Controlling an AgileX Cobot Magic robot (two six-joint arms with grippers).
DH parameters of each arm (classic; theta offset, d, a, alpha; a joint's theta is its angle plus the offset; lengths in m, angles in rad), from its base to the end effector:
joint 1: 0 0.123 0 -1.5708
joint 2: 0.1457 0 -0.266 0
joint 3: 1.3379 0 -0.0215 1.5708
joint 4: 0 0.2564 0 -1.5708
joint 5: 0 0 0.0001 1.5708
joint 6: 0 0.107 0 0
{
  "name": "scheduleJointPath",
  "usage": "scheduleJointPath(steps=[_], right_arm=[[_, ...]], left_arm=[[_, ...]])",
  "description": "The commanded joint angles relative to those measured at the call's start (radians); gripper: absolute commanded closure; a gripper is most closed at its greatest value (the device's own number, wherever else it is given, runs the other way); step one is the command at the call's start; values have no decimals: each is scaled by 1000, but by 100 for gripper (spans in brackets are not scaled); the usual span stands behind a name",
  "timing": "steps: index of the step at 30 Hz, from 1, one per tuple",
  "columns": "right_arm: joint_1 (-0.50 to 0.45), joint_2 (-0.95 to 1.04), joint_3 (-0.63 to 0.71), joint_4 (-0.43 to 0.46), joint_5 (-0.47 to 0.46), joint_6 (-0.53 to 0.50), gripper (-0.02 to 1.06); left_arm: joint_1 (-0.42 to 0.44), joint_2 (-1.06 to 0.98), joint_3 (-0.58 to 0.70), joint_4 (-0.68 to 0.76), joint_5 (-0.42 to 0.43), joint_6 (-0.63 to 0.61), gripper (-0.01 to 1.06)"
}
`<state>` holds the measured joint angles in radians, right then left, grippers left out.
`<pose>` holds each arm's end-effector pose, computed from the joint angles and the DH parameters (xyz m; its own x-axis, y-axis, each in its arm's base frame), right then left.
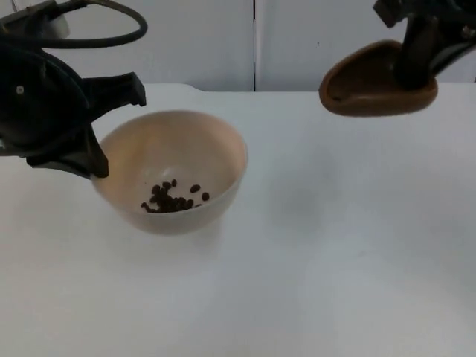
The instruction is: Pick up the bowl with the left hand and pour the coffee beans from the cup into the bowl with the right hand.
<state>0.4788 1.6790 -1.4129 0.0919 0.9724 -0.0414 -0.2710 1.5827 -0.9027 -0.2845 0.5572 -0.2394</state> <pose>0.3216 0.1761 0.2586 -0.8149 -0.4113 -0.4083 -0.4784 0.8751 0.0735 0.2957 -0.0987 0.1645 -0.9236 -0.2198 -0.3141 -0.1165 0.9415 -0.3163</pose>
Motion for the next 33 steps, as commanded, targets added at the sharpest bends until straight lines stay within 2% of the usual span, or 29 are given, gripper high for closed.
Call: scheduleJointPath(steps=[1, 5, 13, 16, 18, 25, 33], right_arm=[[-25, -8, 42, 33, -70, 11, 104], [-40, -8, 114, 41, -171, 41, 104], [-42, -8, 182, 32, -273, 83, 104], [-42, -8, 208, 13, -317, 128, 104], [-42, -8, 226, 16, -344, 135, 104], [-42, 23, 230, 16, -354, 142, 104], [-42, 133, 230, 20, -379, 167, 104]], left_arm=[[17, -15, 2, 1, -10, -2, 105], [17, 5, 2, 6, -17, -2, 105], [17, 65, 2, 6, -24, -2, 105], [17, 87, 4, 6, -40, -2, 105], [17, 96, 23, 6, -79, -2, 105], [17, 111, 83, 4, -143, -2, 105], [17, 111, 91, 8, -147, 3, 105]])
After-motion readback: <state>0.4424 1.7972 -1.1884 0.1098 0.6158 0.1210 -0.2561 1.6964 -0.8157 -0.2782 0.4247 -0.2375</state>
